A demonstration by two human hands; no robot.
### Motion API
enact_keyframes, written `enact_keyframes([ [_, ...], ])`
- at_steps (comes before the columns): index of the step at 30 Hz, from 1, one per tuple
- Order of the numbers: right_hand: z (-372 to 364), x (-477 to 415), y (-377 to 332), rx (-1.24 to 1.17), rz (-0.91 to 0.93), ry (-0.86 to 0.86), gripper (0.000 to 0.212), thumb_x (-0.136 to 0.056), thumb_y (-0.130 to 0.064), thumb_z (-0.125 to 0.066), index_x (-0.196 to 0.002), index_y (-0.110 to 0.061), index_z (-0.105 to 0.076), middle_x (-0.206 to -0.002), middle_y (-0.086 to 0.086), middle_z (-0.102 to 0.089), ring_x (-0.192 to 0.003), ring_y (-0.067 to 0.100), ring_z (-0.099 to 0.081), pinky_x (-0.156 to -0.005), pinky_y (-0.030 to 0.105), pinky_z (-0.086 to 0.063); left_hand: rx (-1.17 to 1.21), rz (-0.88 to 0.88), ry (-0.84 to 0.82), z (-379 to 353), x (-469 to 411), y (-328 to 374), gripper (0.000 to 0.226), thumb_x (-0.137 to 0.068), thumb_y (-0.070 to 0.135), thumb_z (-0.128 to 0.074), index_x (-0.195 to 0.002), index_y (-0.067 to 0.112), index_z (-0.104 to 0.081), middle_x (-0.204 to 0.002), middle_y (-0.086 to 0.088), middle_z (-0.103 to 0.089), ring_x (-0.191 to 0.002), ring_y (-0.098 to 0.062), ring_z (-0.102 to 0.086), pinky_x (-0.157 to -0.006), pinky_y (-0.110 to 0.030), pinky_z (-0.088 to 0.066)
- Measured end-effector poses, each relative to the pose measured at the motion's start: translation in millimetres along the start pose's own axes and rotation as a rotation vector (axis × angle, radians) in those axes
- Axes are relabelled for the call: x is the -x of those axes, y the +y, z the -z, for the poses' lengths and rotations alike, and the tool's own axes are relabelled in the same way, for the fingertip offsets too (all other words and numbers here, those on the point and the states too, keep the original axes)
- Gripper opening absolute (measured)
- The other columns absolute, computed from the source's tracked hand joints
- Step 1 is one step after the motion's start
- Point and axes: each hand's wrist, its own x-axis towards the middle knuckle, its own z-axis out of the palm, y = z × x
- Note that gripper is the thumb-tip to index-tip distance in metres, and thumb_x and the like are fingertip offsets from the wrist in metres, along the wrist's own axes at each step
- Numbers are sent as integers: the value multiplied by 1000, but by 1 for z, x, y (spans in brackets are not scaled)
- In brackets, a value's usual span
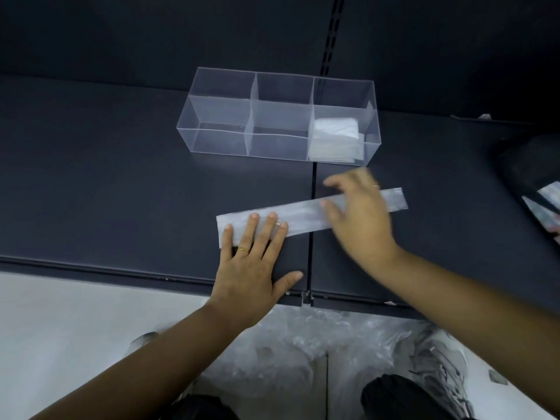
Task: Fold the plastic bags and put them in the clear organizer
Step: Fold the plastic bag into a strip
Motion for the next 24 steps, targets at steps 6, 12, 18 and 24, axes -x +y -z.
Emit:
enact_keyframes([
  [6,-26,36,7,299,361,-539,71,-95,-55,-17,-154,-16,-4,-162,-3,4,-147,11,10,-120,36,5,-5,-27,6,-1,0,0,77,-92,66,-15,-150,17,-26,-157,-5,-22,-145,-32,-18,-110,-66,-20],
  [12,18,12,93,352,48,-394,64,-99,-48,-25,-154,-18,-8,-162,-5,-1,-147,7,6,-119,30,6,-11,-34,12,-1,-1,-2,77,-91,66,-16,-150,17,-28,-157,-6,-25,-144,-34,-20,-108,-66,-23],
  [18,41,-16,112,96,-120,-180,20,-90,-24,-64,-109,-18,-63,-121,-1,-48,-117,18,-40,-96,26,-22,-7,-39,20,0,-1,-2,77,-91,65,-19,-148,15,-32,-155,-7,-28,-143,-34,-23,-108,-67,-25],
  [24,53,-15,110,-60,-124,-260,13,-85,-15,-69,-77,-19,-59,-89,-7,-56,-80,3,-52,-76,17,-41,-23,-123,43,0,-8,-18,76,-93,66,-15,-149,16,-30,-156,-5,-27,-144,-31,-22,-110,-63,-22],
])
